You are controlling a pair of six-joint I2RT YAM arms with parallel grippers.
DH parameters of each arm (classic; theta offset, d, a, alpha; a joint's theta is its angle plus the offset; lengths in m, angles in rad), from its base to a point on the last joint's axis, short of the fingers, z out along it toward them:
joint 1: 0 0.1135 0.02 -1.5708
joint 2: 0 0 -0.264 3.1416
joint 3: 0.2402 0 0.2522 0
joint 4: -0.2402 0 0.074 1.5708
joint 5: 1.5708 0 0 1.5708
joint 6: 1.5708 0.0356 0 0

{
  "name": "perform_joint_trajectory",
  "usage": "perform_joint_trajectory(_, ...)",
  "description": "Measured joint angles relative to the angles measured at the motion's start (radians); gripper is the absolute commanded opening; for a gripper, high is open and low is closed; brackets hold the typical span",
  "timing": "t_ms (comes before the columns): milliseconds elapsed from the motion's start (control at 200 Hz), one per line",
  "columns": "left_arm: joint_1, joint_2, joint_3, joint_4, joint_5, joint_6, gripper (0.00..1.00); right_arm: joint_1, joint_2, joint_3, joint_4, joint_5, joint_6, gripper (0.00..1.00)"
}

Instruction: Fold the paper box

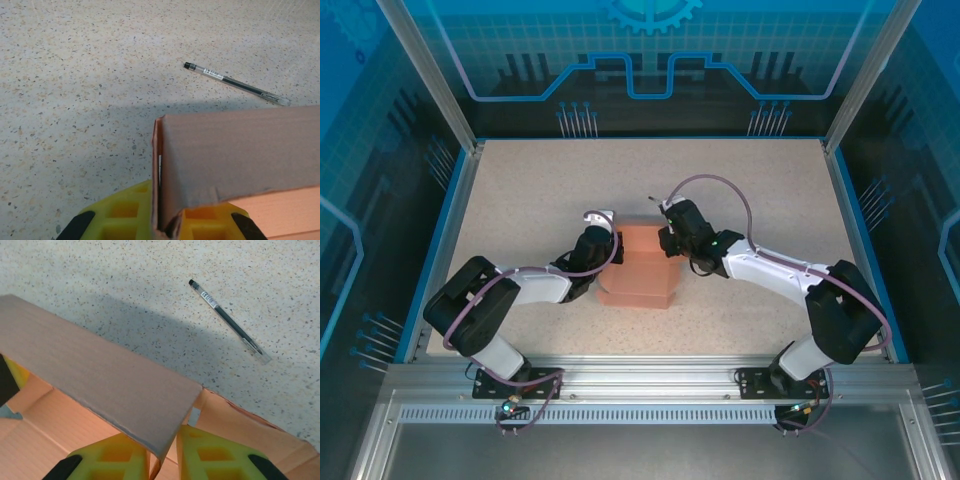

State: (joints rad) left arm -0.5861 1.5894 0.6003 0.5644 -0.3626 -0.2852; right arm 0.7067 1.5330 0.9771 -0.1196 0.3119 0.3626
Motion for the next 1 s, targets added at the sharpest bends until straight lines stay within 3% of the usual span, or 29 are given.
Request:
perform_joint_trajectory(215,-0.001,0.000,0.009,-0.011,-0.005,-0.005,0.00,-0.017,-0.005,-0.024,0.053,-0.036,0.060,0.25)
perform_joint_trajectory(655,-0.013,0.000,0.027,-0.018,-0.004,-0.004,0.00,-0.021,-0.181,-0.147,-0.053,-0.034,0.041,0.49)
perform_joint_trajectory(1001,-0.013,0.000,0.032,-0.018,-0.004,-0.004,0.00,-0.032,-0.257,-0.254,-0.104,-0.086,0.107,0.54)
